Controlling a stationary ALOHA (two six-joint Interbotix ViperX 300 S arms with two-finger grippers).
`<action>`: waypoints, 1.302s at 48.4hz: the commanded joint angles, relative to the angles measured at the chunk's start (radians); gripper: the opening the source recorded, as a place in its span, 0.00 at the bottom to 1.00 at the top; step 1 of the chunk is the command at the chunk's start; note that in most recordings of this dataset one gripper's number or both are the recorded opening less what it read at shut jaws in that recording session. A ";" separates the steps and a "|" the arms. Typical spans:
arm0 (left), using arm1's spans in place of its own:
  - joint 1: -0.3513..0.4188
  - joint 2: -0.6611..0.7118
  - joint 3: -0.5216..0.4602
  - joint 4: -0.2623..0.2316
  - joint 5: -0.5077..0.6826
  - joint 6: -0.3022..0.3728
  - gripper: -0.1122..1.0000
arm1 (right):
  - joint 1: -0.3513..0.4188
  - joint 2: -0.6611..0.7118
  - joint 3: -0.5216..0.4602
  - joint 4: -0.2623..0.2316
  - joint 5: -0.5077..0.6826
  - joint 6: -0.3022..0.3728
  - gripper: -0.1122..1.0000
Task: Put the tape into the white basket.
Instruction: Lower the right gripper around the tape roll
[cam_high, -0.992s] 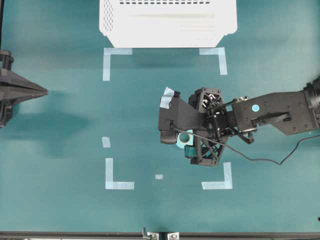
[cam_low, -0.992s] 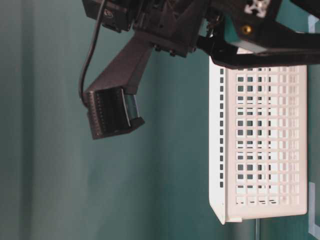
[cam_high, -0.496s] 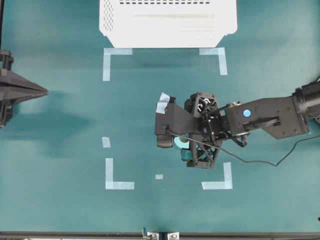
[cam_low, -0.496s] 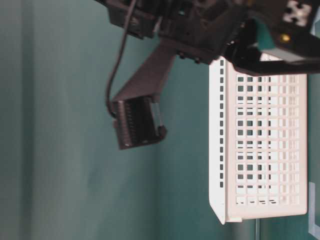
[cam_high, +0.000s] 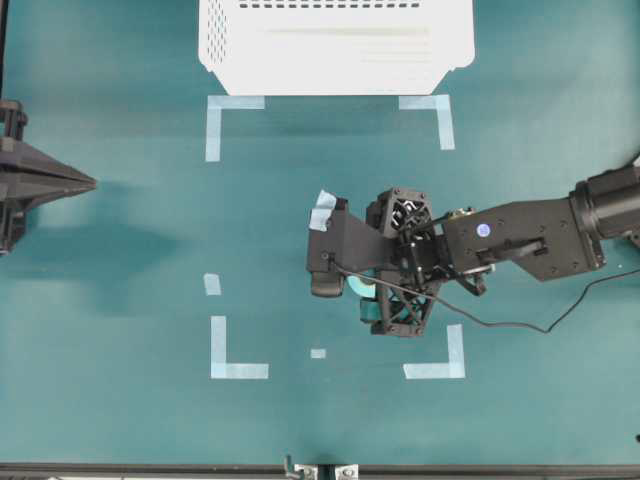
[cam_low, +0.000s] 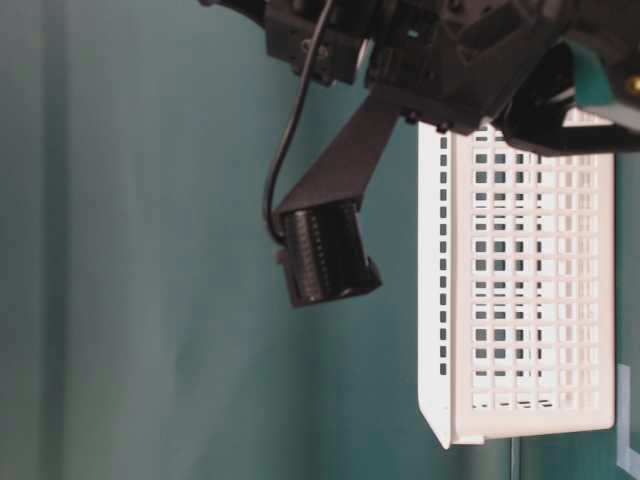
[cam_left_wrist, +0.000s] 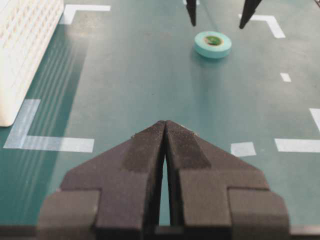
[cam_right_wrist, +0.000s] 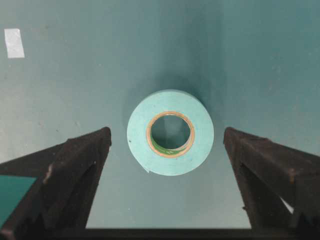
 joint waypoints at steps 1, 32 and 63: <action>-0.003 0.008 -0.015 -0.002 -0.008 0.002 0.00 | 0.003 -0.012 0.000 0.002 -0.018 0.002 1.00; -0.003 -0.015 -0.009 -0.002 -0.005 0.002 0.00 | 0.003 0.029 0.026 0.002 -0.067 0.002 1.00; -0.003 -0.021 -0.008 -0.003 -0.003 0.002 0.00 | 0.003 0.051 0.048 0.002 -0.124 0.002 1.00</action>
